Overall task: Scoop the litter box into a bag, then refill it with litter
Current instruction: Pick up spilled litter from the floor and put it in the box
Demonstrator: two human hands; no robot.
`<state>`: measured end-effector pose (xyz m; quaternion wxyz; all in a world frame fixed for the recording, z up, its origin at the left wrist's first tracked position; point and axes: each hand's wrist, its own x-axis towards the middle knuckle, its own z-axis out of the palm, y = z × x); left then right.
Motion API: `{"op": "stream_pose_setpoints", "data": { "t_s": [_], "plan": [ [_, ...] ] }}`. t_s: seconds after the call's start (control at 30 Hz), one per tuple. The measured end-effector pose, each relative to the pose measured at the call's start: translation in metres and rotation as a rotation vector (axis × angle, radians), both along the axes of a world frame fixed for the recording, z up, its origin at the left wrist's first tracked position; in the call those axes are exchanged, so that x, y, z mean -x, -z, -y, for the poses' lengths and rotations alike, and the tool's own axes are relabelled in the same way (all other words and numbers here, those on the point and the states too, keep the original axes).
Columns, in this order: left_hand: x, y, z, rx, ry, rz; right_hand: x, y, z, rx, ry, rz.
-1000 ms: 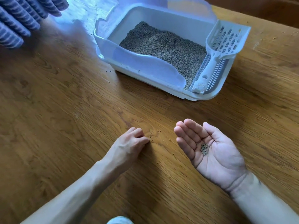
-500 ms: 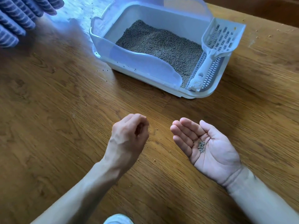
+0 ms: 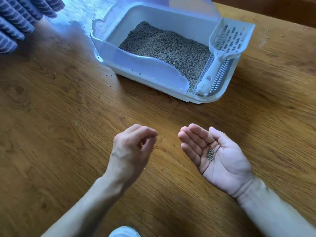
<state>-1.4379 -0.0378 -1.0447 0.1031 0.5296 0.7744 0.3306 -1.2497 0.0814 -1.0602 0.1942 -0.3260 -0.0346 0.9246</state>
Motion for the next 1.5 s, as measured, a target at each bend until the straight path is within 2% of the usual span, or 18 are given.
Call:
{"op": "stream_pose_setpoints", "data": {
  "t_s": [0.07,0.17,0.33,0.53,0.67,0.8,0.9,1.0,1.07,1.17,1.3,1.4,1.5],
  "plan": [
    [0.024,0.028,0.011,0.148,-0.005,-0.029,0.000,0.000,-0.001,-0.004,0.008,0.019],
    [0.046,0.050,0.023,0.312,0.196,-0.120,0.001,0.000,-0.002,-0.011,-0.010,-0.026],
    [0.054,0.055,0.017,0.344,0.448,-0.217,0.002,0.004,-0.002,-0.010,-0.043,-0.023],
    [0.049,0.067,0.014,0.268,0.423,-0.270,0.002,0.000,0.002,-0.014,-0.016,0.030],
    [0.041,0.069,0.011,0.342,0.410,-0.378,0.002,-0.002,0.001,-0.004,-0.006,0.056],
    [0.036,0.069,0.010,0.403,0.412,-0.364,0.003,-0.004,0.002,-0.011,-0.009,0.046],
    [0.032,0.050,0.002,0.312,0.194,-0.177,0.005,-0.005,0.002,-0.026,-0.016,0.052],
    [0.017,0.007,-0.011,0.052,0.028,-0.056,0.005,-0.004,0.002,-0.026,-0.024,0.069],
    [-0.009,-0.026,-0.019,-0.066,0.066,-0.032,0.006,-0.003,0.003,-0.020,-0.018,0.091],
    [-0.049,-0.052,-0.027,-0.095,0.282,-0.023,0.007,-0.003,0.006,0.032,-0.041,0.079],
    [-0.066,-0.041,-0.032,-0.002,0.483,-0.265,0.004,-0.003,0.009,0.106,-0.136,0.057],
    [-0.059,-0.045,-0.026,-0.121,0.413,-0.104,0.003,-0.005,0.007,0.065,-0.093,0.052],
    [-0.032,-0.042,-0.015,-0.185,0.183,0.011,0.000,0.000,0.003,0.015,-0.027,0.020]
  ]
}}
